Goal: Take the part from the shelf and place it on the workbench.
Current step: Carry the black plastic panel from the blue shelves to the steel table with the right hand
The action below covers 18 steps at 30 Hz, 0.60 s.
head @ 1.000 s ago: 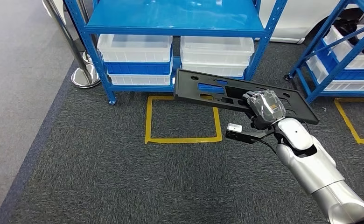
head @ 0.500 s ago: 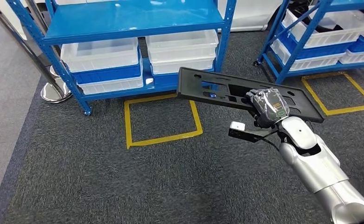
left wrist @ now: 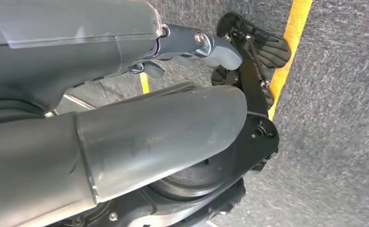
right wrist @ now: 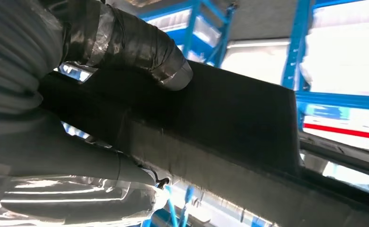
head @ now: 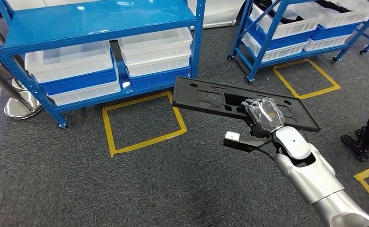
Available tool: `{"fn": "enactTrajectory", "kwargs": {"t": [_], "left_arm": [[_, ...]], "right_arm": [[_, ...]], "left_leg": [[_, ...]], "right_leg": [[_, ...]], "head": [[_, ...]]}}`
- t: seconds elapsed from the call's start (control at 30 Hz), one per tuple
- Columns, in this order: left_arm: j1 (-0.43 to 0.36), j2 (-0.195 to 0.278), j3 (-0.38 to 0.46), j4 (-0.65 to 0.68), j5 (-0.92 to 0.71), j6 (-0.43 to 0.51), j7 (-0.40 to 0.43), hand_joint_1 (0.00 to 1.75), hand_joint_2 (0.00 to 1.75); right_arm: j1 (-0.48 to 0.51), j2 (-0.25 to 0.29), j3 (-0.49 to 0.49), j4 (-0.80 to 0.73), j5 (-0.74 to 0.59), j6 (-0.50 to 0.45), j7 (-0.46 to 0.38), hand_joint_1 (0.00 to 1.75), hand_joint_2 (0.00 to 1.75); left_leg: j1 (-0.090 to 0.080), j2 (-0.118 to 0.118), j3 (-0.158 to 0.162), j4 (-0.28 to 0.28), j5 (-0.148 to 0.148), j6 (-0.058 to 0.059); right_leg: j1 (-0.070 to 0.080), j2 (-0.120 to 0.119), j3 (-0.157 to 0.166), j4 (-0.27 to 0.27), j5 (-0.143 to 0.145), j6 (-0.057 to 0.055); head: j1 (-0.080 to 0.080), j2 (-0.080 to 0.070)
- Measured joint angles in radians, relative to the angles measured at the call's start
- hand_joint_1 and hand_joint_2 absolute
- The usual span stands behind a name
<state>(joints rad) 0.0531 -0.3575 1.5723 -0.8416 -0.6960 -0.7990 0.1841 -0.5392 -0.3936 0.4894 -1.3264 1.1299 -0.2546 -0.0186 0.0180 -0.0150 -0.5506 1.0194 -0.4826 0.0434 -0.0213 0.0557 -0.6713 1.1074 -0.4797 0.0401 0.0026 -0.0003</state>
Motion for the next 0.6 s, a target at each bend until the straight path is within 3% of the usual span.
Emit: {"fn": "enactTrajectory", "kwargs": {"t": [0.07, 0.1, 0.13, 0.2, 0.27, 0.33, 0.4, 0.43, 0.5, 0.53, 0.6], "left_arm": [[0.0, 0.003, 0.0, 0.009, -0.016, 0.017, -0.008, 0.0, 0.0], [-0.001, 0.006, 0.0, 0.017, -0.025, 0.026, -0.015, 0.0, 0.0], [-0.001, 0.01, 0.0, 0.027, -0.032, 0.035, -0.023, 0.0, 0.0], [-0.005, 0.021, 0.0, 0.051, -0.044, 0.05, -0.041, 0.0, 0.0], [-0.009, 0.036, 0.0, 0.079, -0.051, 0.064, -0.057, 0.0, 0.0], [-0.011, 0.056, 0.0, 0.114, -0.059, 0.086, -0.074, 0.0, 0.0], [-0.017, 0.079, 0.0, 0.156, -0.074, 0.112, -0.092, 0.0, 0.0], [-0.021, 0.092, 0.0, 0.176, -0.082, 0.125, -0.101, 0.0, 0.0], [-0.026, 0.115, 0.0, 0.216, -0.1, 0.147, -0.121, 0.0, 0.0], [-0.027, 0.126, 0.0, 0.236, -0.109, 0.157, -0.133, 0.0, 0.0], [-0.026, 0.144, -0.001, 0.277, -0.124, 0.173, -0.151, 0.0, 0.0]], "right_arm": [[0.01, 0.005, 0.0, -0.01, 0.016, -0.001, 0.007, 1.75, 1.75], [0.017, 0.007, 0.0, -0.014, 0.024, -0.001, 0.01, 1.75, 1.75], [0.025, 0.009, 0.0, -0.018, 0.031, 0.0, 0.012, 1.75, 1.75], [0.035, 0.013, 0.001, -0.024, 0.043, 0.001, 0.015, 1.75, 1.75], [0.032, 0.02, 0.001, -0.032, 0.054, 0.002, 0.017, 1.75, 1.75], [0.022, 0.038, 0.003, -0.035, 0.07, 0.005, 0.021, 1.75, 1.75], [0.016, 0.058, 0.009, -0.032, 0.086, 0.009, 0.027, 1.75, 1.75], [0.016, 0.067, 0.013, -0.031, 0.092, 0.01, 0.032, 1.75, 1.75], [0.015, 0.078, 0.02, -0.03, 0.103, 0.01, 0.04, 1.75, 1.75], [0.015, 0.084, 0.023, -0.03, 0.107, 0.01, 0.044, 1.75, 1.75], [0.019, 0.091, 0.025, -0.031, 0.112, 0.01, 0.049, 1.75, 1.75]], "left_leg": [[-0.003, 0.024, -0.002, -0.002, 0.002, 0.003], [-0.003, 0.036, -0.003, -0.001, 0.002, 0.003], [-0.004, 0.047, -0.004, -0.001, 0.002, 0.003], [-0.004, 0.07, -0.003, -0.001, 0.001, 0.001], [-0.009, 0.09, -0.001, 0.0, -0.003, -0.005], [-0.015, 0.112, 0.001, 0.0, -0.007, -0.014], [-0.017, 0.135, 0.006, -0.002, -0.01, -0.026], [-0.015, 0.13, 0.007, 0.003, -0.017, -0.032], [-0.011, 0.083, -0.014, 0.06, -0.059, -0.04], [-0.008, 0.052, -0.04, 0.119, -0.094, -0.042], [-0.007, 0.025, -0.102, 0.25, -0.149, -0.044]], "right_leg": [[0.0, -0.041, -0.052, 0.119, -0.062, 0.007], [-0.002, -0.048, -0.073, 0.168, -0.079, 0.009], [-0.003, -0.051, -0.078, 0.187, -0.078, 0.01], [-0.002, -0.064, -0.033, 0.116, -0.029, 0.008], [0.007, -0.11, 0.038, -0.014, 0.017, -0.001], [0.02, -0.138, 0.065, -0.073, 0.025, -0.016], [0.023, -0.118, 0.064, -0.079, 0.027, -0.03], [0.021, -0.106, 0.065, -0.083, 0.029, -0.036], [0.015, -0.086, 0.066, -0.092, 0.036, -0.05], [0.015, -0.076, 0.065, -0.092, 0.038, -0.054], [0.016, -0.051, 0.062, -0.09, 0.039, -0.059]], "head": [[0.003, 0.0], [0.003, 0.0], [0.003, 0.0], [0.003, 0.0], [0.003, 0.0], [0.002, 0.0], [0.002, 0.0], [0.002, 0.0], [0.002, 0.0], [0.002, 0.0], [0.002, 0.0]]}}
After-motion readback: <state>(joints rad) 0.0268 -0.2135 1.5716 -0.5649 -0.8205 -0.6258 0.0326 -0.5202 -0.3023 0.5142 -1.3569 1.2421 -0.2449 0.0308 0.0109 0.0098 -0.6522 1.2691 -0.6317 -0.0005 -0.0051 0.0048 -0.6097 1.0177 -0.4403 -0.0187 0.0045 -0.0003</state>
